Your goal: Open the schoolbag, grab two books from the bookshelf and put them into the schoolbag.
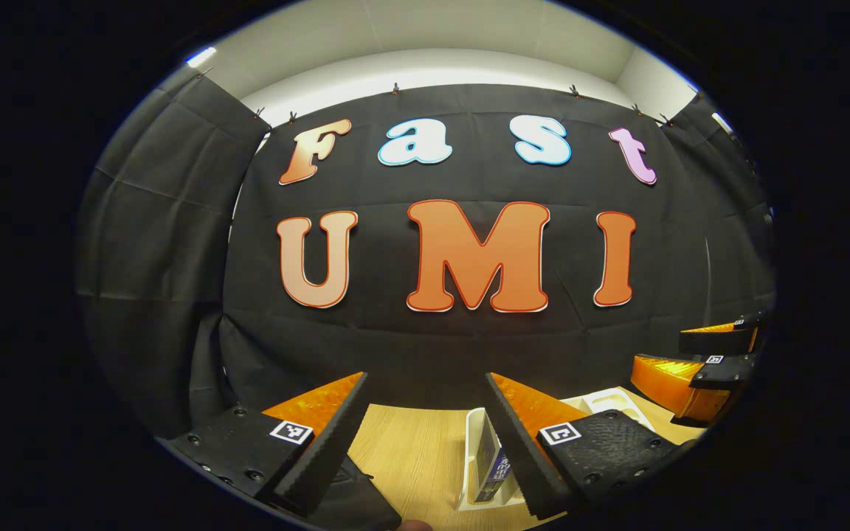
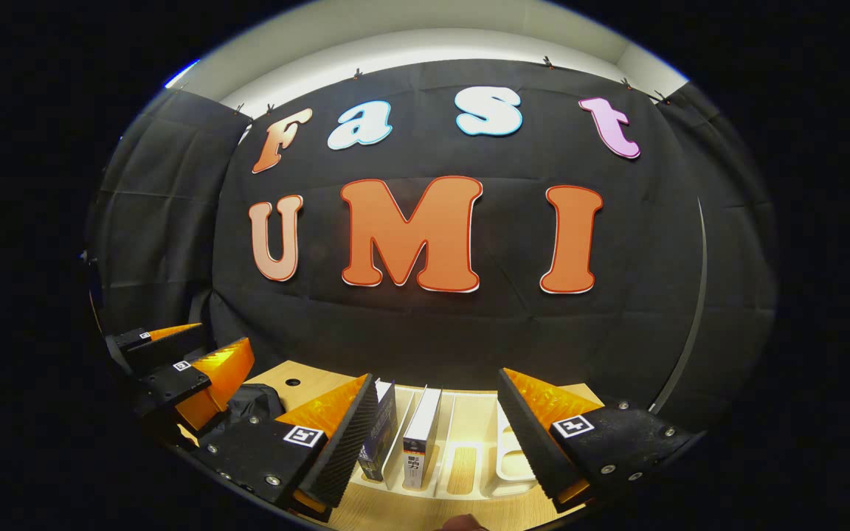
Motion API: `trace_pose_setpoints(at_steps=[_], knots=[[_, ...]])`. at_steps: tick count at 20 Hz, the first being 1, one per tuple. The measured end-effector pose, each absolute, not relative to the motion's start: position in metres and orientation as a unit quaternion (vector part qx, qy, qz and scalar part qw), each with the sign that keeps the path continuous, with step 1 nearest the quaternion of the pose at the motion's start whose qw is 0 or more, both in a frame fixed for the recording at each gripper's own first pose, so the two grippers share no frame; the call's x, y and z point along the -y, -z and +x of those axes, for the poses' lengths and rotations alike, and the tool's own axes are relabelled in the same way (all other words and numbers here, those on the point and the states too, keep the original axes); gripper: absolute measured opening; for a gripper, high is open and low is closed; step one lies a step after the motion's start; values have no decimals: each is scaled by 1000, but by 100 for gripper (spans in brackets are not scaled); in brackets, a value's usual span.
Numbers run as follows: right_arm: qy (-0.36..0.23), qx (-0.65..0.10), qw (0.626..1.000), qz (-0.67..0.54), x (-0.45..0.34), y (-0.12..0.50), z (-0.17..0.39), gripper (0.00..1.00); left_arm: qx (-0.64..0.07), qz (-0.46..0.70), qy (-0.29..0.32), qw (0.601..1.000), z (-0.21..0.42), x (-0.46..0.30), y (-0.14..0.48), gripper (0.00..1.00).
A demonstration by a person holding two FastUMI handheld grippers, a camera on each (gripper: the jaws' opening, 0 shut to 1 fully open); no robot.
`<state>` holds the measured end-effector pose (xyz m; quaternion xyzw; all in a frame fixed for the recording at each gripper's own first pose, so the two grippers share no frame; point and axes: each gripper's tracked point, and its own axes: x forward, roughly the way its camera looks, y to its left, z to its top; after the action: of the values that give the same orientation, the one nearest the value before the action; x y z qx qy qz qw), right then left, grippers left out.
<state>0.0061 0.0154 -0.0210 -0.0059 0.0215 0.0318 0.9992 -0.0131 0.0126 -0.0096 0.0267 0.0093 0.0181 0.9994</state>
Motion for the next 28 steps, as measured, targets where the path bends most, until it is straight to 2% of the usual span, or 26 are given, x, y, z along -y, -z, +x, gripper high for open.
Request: trace_pose_setpoints(at_steps=[8,13,16,17,19,28], knots=[[-25,-23,999,-4,-4,23,4,96,-21,57,-17,998,-16,-10,16,95],[-27,-25,999,-10,8,31,2,97,-50,86,-34,994,-25,-21,36,98],[-18,-31,999,-14,26,38,6,96,-62,116,-49,990,-34,-33,49,96],[-16,-34,999,-14,32,41,8,100,-67,128,-56,988,-39,-38,53,96],[-17,-39,999,-14,39,47,6,97,-75,151,-66,983,-50,-46,65,96],[-72,-68,995,-22,46,85,1,97,-148,279,-107,943,-103,-83,152,96]])
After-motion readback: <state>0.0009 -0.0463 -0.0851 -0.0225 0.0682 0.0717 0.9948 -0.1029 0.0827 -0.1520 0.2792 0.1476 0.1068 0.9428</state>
